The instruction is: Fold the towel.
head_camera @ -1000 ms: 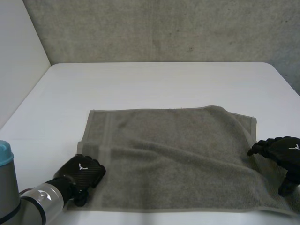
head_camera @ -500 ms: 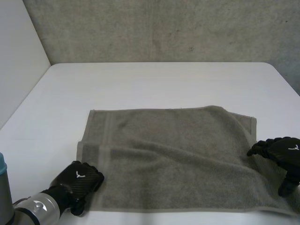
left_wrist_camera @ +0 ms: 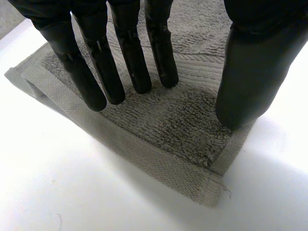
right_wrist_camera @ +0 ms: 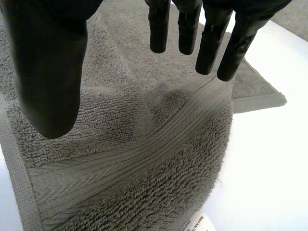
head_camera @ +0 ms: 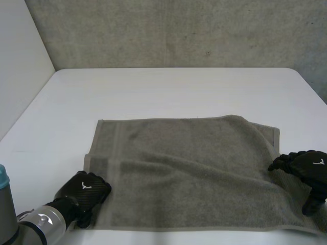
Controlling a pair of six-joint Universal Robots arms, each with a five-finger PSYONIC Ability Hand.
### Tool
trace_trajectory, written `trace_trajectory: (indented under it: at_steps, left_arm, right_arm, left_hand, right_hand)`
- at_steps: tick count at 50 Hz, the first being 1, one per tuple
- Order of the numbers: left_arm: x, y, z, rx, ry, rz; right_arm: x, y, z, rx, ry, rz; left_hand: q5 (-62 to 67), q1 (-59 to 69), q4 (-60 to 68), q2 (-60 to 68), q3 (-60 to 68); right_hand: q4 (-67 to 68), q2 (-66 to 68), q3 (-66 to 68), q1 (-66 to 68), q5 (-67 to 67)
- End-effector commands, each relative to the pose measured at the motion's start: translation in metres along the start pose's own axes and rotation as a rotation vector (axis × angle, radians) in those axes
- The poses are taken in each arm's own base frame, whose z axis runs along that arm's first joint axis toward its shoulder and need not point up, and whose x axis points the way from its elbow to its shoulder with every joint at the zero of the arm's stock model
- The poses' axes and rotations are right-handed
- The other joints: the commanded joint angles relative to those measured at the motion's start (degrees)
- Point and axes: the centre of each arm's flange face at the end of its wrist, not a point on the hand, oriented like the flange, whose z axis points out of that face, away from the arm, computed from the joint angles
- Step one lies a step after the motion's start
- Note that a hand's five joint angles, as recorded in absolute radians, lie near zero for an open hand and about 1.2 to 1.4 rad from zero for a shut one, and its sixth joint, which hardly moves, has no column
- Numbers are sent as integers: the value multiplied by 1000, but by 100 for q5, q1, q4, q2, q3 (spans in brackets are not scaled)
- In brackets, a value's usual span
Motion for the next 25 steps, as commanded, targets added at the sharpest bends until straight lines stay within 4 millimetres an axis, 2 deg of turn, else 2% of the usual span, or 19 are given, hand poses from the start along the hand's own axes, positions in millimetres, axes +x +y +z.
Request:
trace_trajectory:
  at_steps: [1, 5, 6, 7, 9, 10, 11, 17, 25]
  left_arm:
    - [2, 3, 1, -14, 10, -4]
    - [1, 2, 1, -11, 8, -3]
    - [1, 2, 2, -11, 8, -3]
    - [1, 2, 2, -11, 8, -3]
    - [-1, 1, 3, -9, 1, -4]
    - [-1, 1, 3, -9, 1, -4]
    - [-2, 1, 3, -9, -7, -5]
    - [-23, 0, 9, 11, -113, -22]
    - [-27, -5, 8, 53, -152, -12]
  right_arm:
    - [0, 0, 0, 0, 1, 1]
    - [-1, 1, 0, -1, -1, 2]
    - [-1, 1, 0, -1, -1, 2]
    - [-1, 1, 0, -2, -2, 1]
    - [-1, 1, 0, -2, -3, -2]
    - [-2, 1, 0, -2, -4, -6]
    - [-2, 1, 0, -2, -4, -6]
    - [-4, 2, 0, -5, -11, -10]
    - [-4, 2, 0, -5, -12, -10]
  left_hand:
    - [15, 21, 19, 10, 13]
    - [200, 206, 204, 195, 198]
    - [733, 739, 736, 728, 731]
    - [738, 744, 742, 733, 736]
    - [2177, 2182, 2180, 2171, 2174]
    - [2185, 2191, 2188, 2180, 2182]
    - [3165, 3171, 3169, 3160, 3163]
    - [3175, 3181, 3179, 3170, 3173]
    - [3175, 3181, 3179, 3170, 3173]
  right_hand:
    - [100, 121, 101, 94, 23]
    - [100, 121, 101, 94, 23]
    - [100, 121, 101, 94, 23]
    - [100, 121, 101, 94, 23]
    - [100, 121, 101, 94, 23]
    - [100, 121, 101, 94, 23]
    - [100, 121, 101, 94, 23]
    - [100, 121, 101, 94, 23]
    - [100, 121, 101, 94, 23]
